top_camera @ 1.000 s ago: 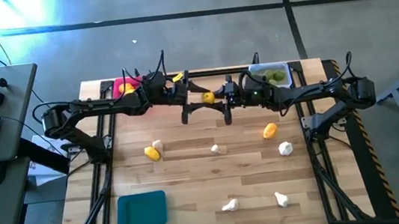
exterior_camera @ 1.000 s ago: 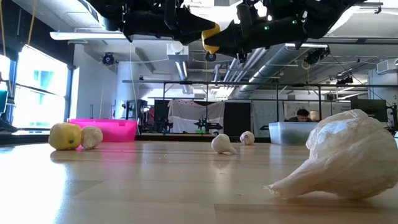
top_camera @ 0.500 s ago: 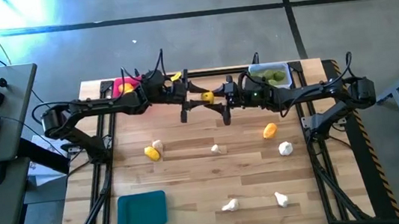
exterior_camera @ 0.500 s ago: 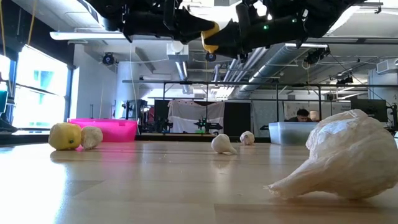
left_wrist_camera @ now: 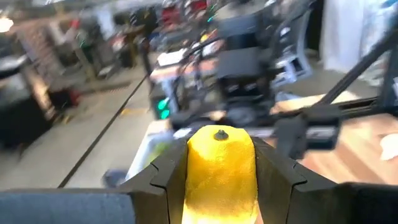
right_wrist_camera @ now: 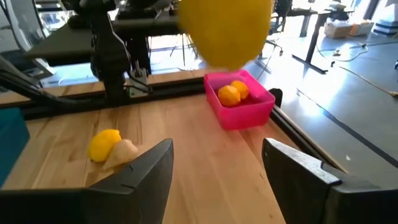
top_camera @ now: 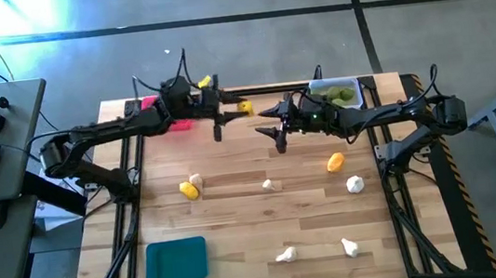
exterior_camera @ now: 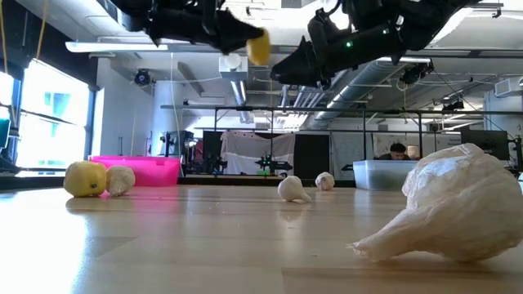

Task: Sort produce into baskets
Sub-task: Put the top right lemon into the pink bin

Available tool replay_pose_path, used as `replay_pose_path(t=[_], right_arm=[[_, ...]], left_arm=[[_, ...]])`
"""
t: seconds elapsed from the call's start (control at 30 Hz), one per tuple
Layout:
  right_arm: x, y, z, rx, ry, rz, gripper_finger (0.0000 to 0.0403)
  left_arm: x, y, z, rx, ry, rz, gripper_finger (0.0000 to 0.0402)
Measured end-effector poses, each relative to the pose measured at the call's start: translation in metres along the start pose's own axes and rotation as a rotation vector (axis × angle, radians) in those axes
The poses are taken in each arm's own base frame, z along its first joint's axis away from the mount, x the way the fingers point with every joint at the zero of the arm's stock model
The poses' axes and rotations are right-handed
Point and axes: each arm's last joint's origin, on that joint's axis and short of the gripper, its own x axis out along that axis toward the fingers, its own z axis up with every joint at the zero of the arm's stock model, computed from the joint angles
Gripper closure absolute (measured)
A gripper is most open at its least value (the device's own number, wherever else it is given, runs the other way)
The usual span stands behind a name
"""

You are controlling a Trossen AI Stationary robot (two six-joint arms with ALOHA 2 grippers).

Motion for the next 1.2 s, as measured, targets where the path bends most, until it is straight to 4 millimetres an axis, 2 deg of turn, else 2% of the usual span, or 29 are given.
replay_pose_path(t=[0.13, 0.27, 0.43, 0.57, 0.7, 0.93, 1.07, 1.2], right_arm=[[0.0, 0.0, -0.004, 0.001, 0.037, 0.001, 0.0167], [0.0, 0.0, -0.006, 0.0, 0.064, -0.014, 0.0167], [0.0, -0.001, -0.008, -0.007, 0.077, -0.02, 0.0167], [0.0, -0.003, -0.008, -0.006, 0.077, -0.027, 0.0167], [0.0, -0.006, -0.008, -0.003, 0.079, -0.036, 0.0167], [-0.001, -0.006, -0.01, -0.003, 0.097, -0.038, 0.0167], [-0.001, -0.006, -0.011, 0.005, 0.114, -0.038, 0.0167], [-0.001, -0.007, -0.013, 0.04, 0.131, -0.06, 0.0167]], left_arm=[[-0.029, 0.02, -0.003, -0.075, 0.148, 0.174, 0.0275], [-0.061, 0.04, -0.017, -0.184, 0.348, 0.384, 0.0275], [-0.093, 0.057, -0.044, -0.331, 0.615, 0.565, 0.0275], [-0.108, 0.069, -0.064, -0.429, 0.745, 0.668, 0.0275], [-0.115, 0.083, -0.091, -0.541, 0.841, 0.723, 0.0275], [-0.115, 0.098, -0.133, -0.637, 0.966, 0.74, 0.0275], [-0.114, 0.099, -0.146, -0.643, 1.024, 0.713, 0.0272], [-0.114, 0.098, -0.149, -0.631, 1.045, 0.695, 0.0255]])
